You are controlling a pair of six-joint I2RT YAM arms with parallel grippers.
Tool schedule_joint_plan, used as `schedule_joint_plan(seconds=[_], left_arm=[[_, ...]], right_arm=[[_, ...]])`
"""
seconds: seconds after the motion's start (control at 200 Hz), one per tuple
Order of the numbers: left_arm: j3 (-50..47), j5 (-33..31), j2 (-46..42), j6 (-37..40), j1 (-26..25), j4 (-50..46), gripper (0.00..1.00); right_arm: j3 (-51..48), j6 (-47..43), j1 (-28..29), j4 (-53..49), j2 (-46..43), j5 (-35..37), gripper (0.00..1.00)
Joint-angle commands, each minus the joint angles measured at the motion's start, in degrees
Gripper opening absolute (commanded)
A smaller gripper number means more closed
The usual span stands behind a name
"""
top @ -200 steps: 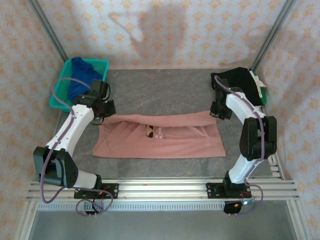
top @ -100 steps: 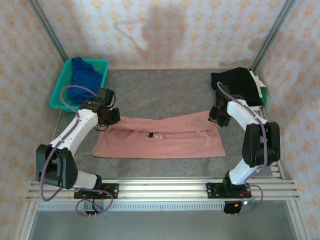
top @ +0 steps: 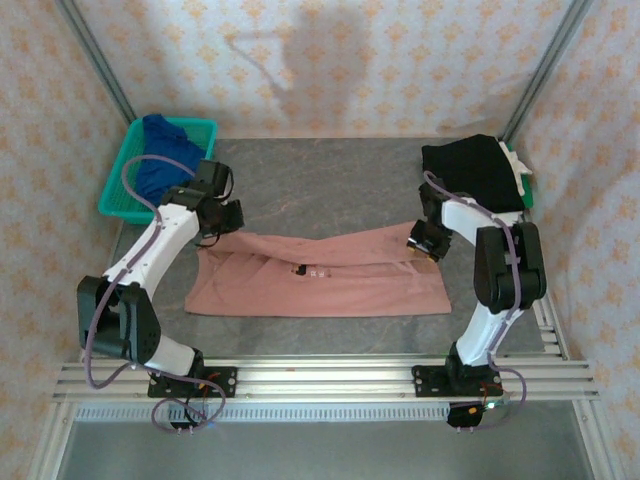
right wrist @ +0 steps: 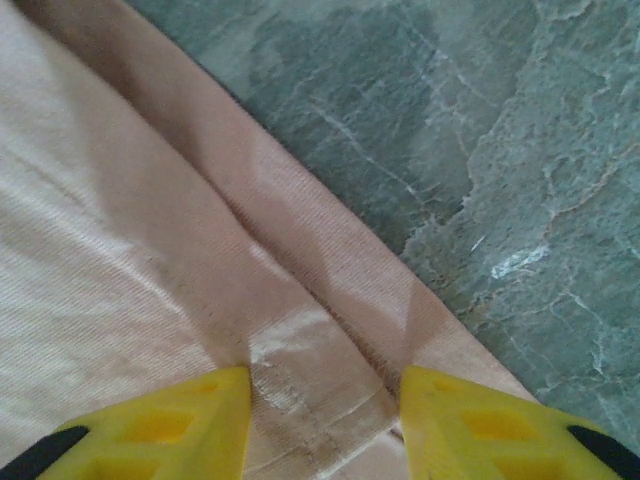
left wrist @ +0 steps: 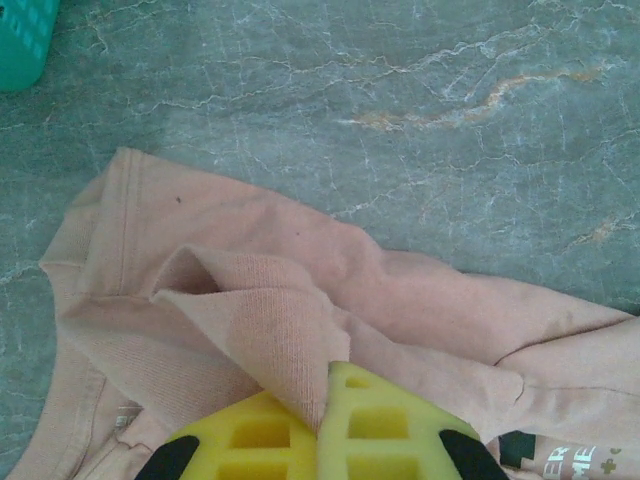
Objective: Fold and stack the t-shirts
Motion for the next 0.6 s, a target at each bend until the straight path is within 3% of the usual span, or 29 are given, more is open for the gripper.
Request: schedule_joint_plan(seconds=[0.0, 0.25, 0.455, 0.596], left_arm=[[3.3, -0.1, 1.4, 1.2, -0.3, 0.1, 0.00], [12.5, -0.1, 7.4, 2.6, -0.2, -1.7, 0.00], [26.2, -0.2, 15.2, 5.8, -0.2, -5.2, 0.00], [32.6, -0.9, 20.4, 8.0, -0.1, -7.0, 0.00]], right_arm=[[1.0, 1.3, 0.7, -1.3, 1.8, 3.3, 0.42], [6.2, 1.2, 0.7, -5.0, 1.6, 8.0, 0.05], [16.9, -1.7, 0.6, -11.9, 3.3, 12.9, 0.03], [23.3, -4.4, -0.3, -13.5, 7.5, 12.5, 0.00]])
